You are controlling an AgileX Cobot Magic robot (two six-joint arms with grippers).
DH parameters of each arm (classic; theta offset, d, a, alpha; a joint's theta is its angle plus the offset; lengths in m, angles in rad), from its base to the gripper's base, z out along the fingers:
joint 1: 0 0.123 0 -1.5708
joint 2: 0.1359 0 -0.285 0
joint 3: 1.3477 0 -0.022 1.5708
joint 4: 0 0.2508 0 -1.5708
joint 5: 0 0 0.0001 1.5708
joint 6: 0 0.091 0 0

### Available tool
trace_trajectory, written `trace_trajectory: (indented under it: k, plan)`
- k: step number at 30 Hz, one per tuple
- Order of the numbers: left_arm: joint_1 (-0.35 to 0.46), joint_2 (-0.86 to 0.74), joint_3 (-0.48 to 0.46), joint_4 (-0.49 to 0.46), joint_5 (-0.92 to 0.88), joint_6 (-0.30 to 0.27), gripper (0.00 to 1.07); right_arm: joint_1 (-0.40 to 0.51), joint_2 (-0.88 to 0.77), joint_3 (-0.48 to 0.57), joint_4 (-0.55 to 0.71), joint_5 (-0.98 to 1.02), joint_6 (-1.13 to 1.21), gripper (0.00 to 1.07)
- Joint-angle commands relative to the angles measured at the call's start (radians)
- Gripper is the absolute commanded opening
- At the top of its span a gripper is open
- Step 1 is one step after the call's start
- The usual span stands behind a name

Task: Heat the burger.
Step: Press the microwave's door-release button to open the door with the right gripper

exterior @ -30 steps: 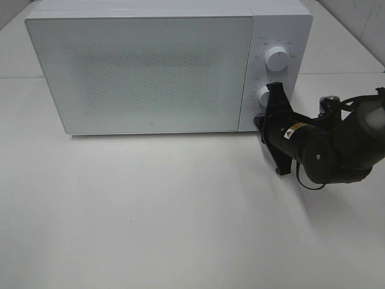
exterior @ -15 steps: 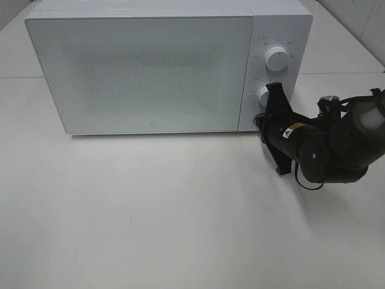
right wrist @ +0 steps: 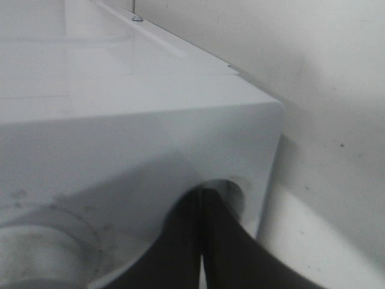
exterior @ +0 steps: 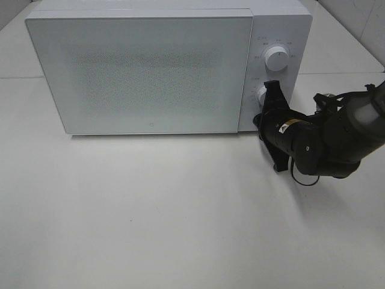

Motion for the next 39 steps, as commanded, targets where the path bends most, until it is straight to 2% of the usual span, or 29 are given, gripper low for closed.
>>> trace_trajectory:
  k: [1, 9, 23, 39]
  plan:
    - [0.002, -0.015, 0.0, -0.001, -0.001, -0.001, 1.04, -0.032, -0.018, -0.094, 0.009, -0.193, -0.018, 0.0]
    - [0.002, -0.015, 0.0, -0.001, -0.001, -0.001, 1.04, -0.032, -0.05, -0.093, 0.008, -0.086, -0.014, 0.0]
    - [0.002, -0.015, 0.0, -0.001, -0.001, -0.001, 1.04, -0.019, -0.061, -0.053, 0.003, -0.066, -0.014, 0.0]
    - [0.002, -0.015, 0.0, -0.001, -0.001, -0.001, 1.04, -0.008, -0.061, 0.055, -0.002, -0.064, 0.022, 0.0]
